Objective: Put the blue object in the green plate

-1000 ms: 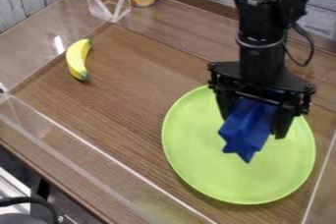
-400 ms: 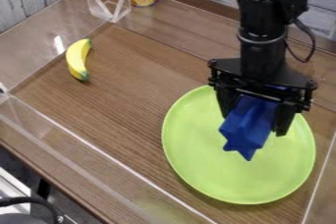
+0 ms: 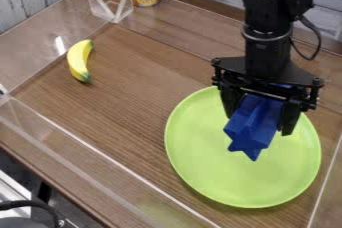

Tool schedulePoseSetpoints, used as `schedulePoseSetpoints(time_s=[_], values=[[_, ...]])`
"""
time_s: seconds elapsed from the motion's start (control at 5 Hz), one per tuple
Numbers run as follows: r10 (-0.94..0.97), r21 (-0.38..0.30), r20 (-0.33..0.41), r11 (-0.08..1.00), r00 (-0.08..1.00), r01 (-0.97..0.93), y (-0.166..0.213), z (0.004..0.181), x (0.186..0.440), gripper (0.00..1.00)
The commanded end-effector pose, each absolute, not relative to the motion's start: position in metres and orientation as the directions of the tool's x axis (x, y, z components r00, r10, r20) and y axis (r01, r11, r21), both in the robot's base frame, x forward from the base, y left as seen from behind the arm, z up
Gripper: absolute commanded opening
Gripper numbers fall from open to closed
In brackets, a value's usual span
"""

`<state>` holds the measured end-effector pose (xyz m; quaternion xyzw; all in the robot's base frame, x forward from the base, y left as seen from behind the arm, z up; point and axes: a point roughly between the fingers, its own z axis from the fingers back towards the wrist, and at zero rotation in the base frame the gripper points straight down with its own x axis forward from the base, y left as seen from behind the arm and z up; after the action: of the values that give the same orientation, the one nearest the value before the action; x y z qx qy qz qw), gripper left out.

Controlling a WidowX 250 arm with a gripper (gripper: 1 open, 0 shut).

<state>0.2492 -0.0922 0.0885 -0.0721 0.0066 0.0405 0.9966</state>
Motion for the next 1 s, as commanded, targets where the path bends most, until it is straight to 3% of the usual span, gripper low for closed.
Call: schedulePoseSetpoints(time_s=[0.0, 0.8], values=[[0.093, -0.155, 0.028, 0.984, 0.995, -0.088, -0.0915, 0.1008, 0.261, 1.0], [0.116, -0.15, 0.023, 0.982, 0.993, -0.112, -0.0884, 0.0997, 0.2633, 1.0]])
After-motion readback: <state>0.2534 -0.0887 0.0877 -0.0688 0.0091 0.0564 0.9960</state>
